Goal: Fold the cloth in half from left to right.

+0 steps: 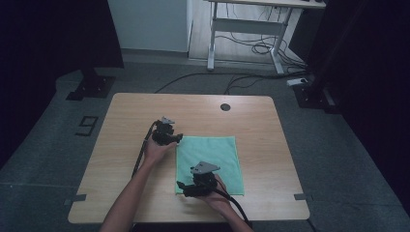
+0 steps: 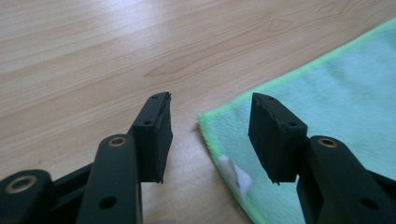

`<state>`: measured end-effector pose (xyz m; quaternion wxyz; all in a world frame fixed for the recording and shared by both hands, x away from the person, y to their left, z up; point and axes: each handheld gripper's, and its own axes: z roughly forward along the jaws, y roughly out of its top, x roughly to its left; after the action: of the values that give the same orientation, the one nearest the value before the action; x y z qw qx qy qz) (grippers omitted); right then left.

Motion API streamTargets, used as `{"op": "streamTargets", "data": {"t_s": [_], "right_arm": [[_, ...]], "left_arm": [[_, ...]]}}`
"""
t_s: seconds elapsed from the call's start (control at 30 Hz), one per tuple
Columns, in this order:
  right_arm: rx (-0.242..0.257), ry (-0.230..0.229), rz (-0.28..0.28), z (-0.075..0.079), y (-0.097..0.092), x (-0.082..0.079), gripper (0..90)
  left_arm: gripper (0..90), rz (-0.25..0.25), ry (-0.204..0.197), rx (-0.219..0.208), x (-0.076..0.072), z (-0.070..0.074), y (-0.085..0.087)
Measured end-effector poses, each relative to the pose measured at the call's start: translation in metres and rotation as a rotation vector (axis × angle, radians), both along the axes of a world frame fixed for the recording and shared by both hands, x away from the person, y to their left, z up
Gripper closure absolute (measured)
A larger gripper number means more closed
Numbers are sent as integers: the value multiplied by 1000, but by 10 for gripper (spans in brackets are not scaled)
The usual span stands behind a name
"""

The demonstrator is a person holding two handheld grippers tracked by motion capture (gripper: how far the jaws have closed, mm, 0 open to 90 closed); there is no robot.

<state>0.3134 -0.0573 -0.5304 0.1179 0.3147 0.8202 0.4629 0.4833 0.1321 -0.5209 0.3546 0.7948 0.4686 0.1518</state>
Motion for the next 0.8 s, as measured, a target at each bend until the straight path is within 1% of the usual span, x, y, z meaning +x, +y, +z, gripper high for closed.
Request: {"op": "streamTargets", "data": {"t_s": [0.13,0.17,0.27,0.33,0.4,0.47,0.5,0.6,0.7,0.73,0.77,0.8], "right_arm": [[-3,0,20,-1,2,-2,257],[-3,-2,25,-1,2,-2,262],[-7,-3,43,-2,5,-5,268],[-9,-3,47,-2,5,-5,268],[-14,-4,51,-2,5,-6,268],[-12,-4,48,-2,4,-6,268],[-11,-4,44,-2,3,-5,268],[-10,-6,38,-2,1,-5,268],[-11,-6,32,-2,-2,-5,269],[-10,-3,28,-2,-3,-5,270],[-10,-3,28,-2,-3,-5,270],[-10,-2,27,-2,-3,-5,272]], "left_arm": [[511,3,-9,6,5,-3,-2],[511,5,-4,-2,6,-5,-1],[524,15,13,19,9,-10,0],[530,14,27,13,10,-13,1],[540,11,21,16,11,-14,1],[567,18,15,10,11,-14,0],[579,13,16,12,11,-14,0],[621,-5,22,50,10,-18,-2],[655,-5,23,46,10,-17,-4],[691,-8,23,46,10,-17,-4],[709,-9,24,45,9,-17,-5],[709,-14,26,44,9,-17,-6]]}}
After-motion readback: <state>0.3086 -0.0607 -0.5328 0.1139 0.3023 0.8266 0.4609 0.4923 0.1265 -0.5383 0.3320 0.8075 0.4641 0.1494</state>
